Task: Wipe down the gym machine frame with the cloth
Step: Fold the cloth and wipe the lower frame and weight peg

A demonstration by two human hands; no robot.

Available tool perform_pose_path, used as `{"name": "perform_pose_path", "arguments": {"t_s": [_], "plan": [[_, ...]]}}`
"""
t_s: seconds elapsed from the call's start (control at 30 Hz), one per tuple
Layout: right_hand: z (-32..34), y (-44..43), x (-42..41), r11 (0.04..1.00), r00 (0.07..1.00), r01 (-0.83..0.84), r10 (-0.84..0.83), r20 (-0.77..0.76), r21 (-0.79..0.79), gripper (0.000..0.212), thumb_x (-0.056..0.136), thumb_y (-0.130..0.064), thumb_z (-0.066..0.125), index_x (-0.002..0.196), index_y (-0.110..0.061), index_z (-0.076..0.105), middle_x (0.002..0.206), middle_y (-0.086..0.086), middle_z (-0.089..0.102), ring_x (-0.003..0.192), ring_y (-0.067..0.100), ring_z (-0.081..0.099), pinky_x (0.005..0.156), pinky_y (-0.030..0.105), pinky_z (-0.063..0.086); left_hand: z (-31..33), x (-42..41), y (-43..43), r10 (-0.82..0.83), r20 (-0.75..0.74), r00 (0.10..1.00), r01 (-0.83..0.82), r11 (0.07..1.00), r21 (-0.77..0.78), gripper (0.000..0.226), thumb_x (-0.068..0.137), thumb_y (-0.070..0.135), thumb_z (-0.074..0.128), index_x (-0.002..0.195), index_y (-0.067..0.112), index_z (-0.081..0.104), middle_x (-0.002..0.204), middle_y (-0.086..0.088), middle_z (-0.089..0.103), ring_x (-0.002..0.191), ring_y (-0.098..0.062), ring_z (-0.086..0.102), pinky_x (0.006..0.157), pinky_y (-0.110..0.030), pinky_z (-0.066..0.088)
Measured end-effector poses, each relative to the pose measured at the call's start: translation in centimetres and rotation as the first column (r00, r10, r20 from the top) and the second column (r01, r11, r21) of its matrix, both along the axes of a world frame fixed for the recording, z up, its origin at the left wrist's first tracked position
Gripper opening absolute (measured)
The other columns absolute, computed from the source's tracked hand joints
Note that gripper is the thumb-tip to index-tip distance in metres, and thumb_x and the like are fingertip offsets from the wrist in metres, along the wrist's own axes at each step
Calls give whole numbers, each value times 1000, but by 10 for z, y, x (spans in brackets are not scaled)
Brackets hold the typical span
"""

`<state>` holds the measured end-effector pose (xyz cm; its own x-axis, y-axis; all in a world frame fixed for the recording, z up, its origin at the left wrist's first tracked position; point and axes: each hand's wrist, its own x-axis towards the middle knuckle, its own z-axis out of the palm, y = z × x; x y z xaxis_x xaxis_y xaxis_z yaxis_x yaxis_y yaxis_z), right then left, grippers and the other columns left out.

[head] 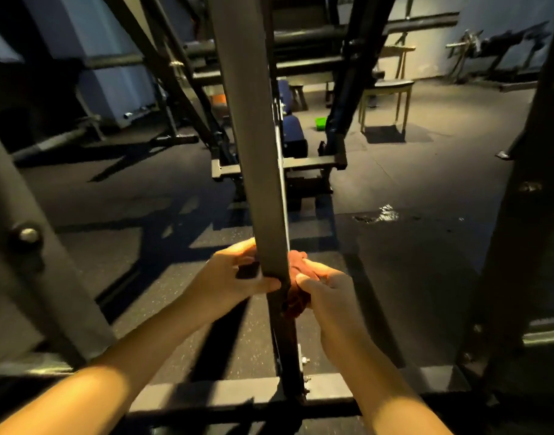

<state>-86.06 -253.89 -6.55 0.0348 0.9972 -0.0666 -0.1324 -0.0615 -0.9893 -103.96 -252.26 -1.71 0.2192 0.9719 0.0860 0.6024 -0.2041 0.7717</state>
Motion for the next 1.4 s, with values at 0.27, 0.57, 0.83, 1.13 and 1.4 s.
{"name": "perform_pose_path", "arguments": {"t_s": [0.27,0.57,0.83,1.13,1.4], "plan": [[73,3,18,972,972,-219,225,-71,80,22,101,6,46,112,13,64,76,22,60,84,10,74,72,19,57,79,-4,-8,45,-9,999,-40,956,290,48,79,25,82,121,42,69,122,26,69,121,2,60,109,-35,40],[151,8,10,972,977,0,49,-206,236,21,96,-6,64,100,-26,70,96,-5,74,84,8,72,64,19,52,94,5,-20,96,-112,989,-60,955,289,44,82,26,83,116,48,67,115,45,62,113,23,53,93,-15,35],[256,24,3,891,966,117,0,-258,439,23,90,-5,73,88,-26,65,93,0,74,90,17,74,82,35,63,182,10,-25,104,-46,994,-73,896,438,24,87,25,76,107,37,68,101,18,74,98,13,65,87,-13,52],[341,40,1,822,954,144,33,-298,551,21,87,-2,75,105,-13,68,100,11,76,89,25,76,79,40,64,223,9,-6,205,-96,974,-120,826,551,31,77,39,85,102,48,68,98,39,67,95,17,62,82,-11,50],[398,24,2,713,970,217,-80,-230,666,33,89,-5,74,118,-10,59,107,9,68,99,22,70,86,43,63,259,19,-28,140,154,978,-201,444,873,18,92,40,71,106,30,75,93,22,74,89,2,70,76,-20,57]]}}
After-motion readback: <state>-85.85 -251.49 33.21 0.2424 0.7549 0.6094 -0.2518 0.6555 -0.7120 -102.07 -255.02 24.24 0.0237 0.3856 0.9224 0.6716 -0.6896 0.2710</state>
